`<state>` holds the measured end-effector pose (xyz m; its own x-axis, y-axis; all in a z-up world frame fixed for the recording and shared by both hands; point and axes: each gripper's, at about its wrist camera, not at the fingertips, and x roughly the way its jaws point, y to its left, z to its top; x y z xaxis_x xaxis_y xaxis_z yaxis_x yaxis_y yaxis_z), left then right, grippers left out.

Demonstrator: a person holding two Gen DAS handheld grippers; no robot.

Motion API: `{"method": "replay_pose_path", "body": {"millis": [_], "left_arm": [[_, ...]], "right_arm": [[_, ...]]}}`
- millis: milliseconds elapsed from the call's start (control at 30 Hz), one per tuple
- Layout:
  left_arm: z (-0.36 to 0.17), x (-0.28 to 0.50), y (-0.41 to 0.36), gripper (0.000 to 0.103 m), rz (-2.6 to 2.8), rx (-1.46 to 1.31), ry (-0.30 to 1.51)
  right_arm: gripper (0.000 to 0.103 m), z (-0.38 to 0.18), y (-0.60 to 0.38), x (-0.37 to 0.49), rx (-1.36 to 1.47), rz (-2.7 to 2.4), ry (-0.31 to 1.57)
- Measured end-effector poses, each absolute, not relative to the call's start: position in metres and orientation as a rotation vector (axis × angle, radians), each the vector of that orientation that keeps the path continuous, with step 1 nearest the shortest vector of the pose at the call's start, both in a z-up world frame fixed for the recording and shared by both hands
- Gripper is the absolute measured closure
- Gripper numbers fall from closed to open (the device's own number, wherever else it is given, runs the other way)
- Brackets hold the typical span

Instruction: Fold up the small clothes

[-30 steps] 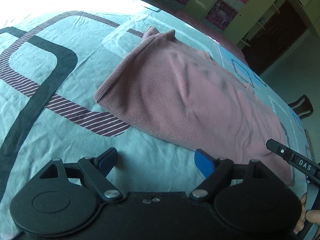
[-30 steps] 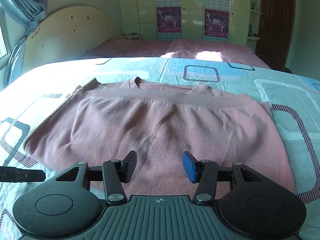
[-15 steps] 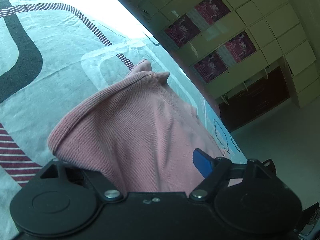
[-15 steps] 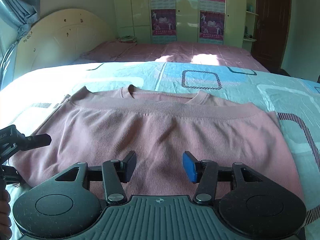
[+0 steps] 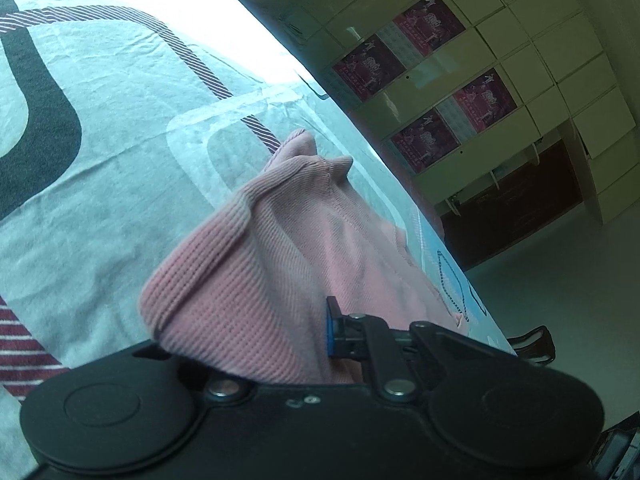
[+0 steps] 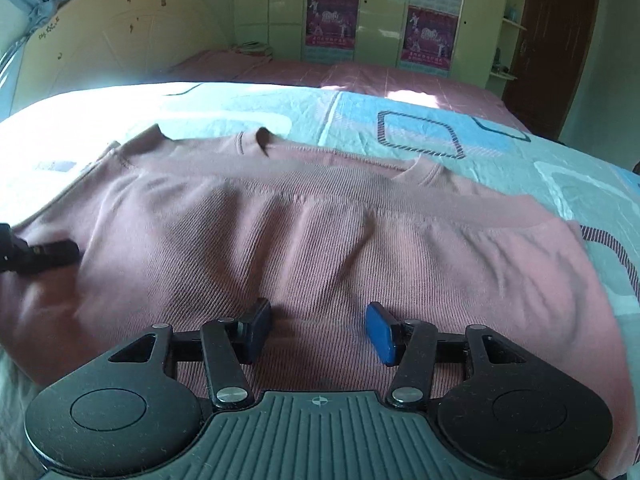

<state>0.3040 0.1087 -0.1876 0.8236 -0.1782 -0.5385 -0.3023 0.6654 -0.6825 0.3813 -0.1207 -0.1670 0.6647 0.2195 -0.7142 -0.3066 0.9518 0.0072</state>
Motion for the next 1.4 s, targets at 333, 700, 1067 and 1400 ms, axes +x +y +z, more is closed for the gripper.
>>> {"method": "replay_pose_path", "body": {"millis": [333, 700, 1067, 1400], "left_arm": [[-0.105, 0.322, 0.029, 0.093, -0.022, -0.505, 0.542], [-0.103, 0.367, -0.187, 0.093, -0.380, -0.172, 0.628], [-0.157, 0.312, -0.253, 0.042, -0.532, 0.097, 0.733], [-0.118, 0.310, -0.172, 0.040, -0.304, -0.117, 0.689]], "right_arm": [[0.046, -0.141, -0.170, 0.386, 0.050, 0.365, 0.760], [0.046, -0.114, -0.343, 0.366, 0.217, 0.160, 0.716], [0.045, -0.106, -0.401, 0.364, 0.375, 0.226, 0.718], [0.045, -0.138, -0.352, 0.406, 0.361, 0.376, 0.832]]}}
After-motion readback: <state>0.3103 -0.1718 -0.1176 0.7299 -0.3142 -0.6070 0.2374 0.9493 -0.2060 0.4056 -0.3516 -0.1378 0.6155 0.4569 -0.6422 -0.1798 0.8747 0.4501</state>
